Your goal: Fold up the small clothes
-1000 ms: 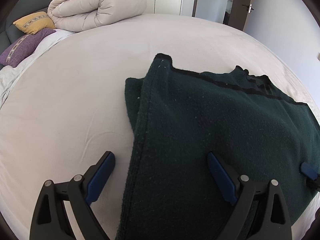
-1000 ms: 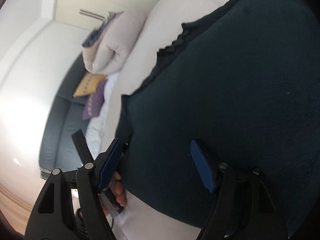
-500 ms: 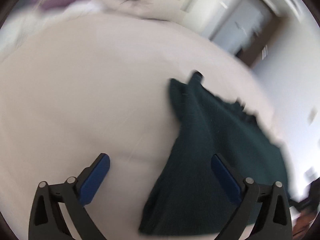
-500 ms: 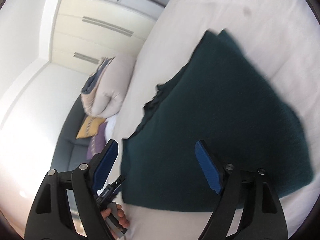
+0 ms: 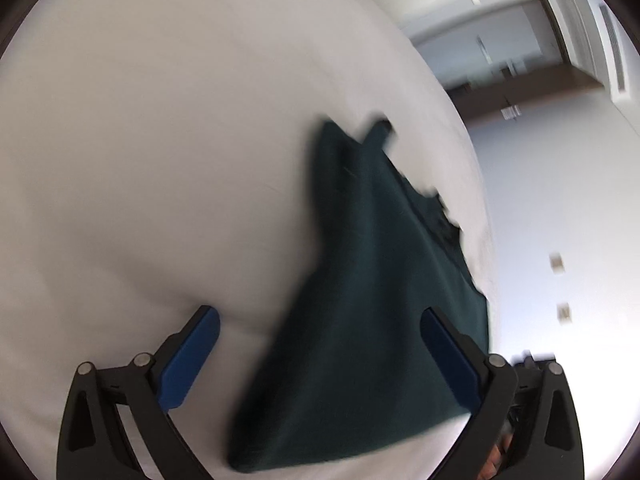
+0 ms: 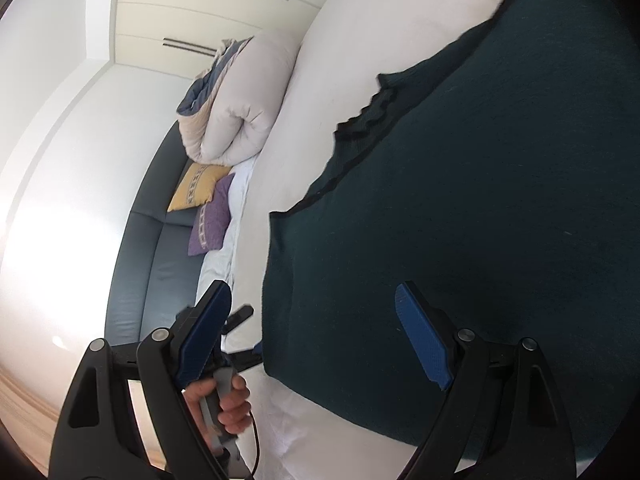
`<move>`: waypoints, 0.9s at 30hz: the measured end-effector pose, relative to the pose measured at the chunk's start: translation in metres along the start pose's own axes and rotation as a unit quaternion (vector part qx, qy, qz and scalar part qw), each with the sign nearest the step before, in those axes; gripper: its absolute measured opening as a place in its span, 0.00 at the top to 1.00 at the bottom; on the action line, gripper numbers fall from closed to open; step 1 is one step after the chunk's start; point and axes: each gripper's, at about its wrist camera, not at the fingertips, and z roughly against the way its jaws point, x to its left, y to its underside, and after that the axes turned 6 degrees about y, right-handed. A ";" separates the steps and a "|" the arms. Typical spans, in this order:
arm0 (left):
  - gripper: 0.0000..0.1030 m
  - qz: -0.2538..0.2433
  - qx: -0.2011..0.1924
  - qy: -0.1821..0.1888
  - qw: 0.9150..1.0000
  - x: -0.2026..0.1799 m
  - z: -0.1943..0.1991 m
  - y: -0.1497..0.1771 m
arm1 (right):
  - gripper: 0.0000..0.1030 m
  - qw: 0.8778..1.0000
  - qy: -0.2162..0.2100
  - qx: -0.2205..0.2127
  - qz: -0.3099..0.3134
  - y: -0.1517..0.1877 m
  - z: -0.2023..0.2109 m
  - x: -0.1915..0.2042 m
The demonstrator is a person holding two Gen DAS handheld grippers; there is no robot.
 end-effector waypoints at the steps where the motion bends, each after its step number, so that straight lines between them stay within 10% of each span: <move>1: 0.10 -0.007 0.015 -0.003 1.000 -0.005 -0.005 0.001 | 0.18 1.000 0.003 0.003 0.002 -0.002 -0.005 0.002; 6: 0.20 -0.046 0.046 -0.028 0.997 -0.018 -0.015 0.017 | 0.18 1.000 0.013 0.020 0.006 -0.007 -0.009 0.001; 10: 0.68 0.014 0.058 -0.015 0.998 -0.001 -0.011 0.014 | 0.18 0.999 0.018 0.032 0.006 -0.014 -0.027 0.002; 13: 0.84 0.046 0.067 0.011 0.997 0.008 -0.012 0.013 | 0.18 0.999 0.024 0.041 -0.006 -0.021 -0.040 -0.002; 20: 0.89 0.043 0.038 0.037 0.998 -0.021 -0.006 0.020 | 0.18 0.999 0.014 0.046 -0.007 -0.026 -0.048 -0.009; 27: 0.89 -0.086 0.028 0.041 0.995 -0.155 -0.018 0.032 | 0.18 0.997 -0.045 0.035 -0.057 -0.040 -0.012 -0.025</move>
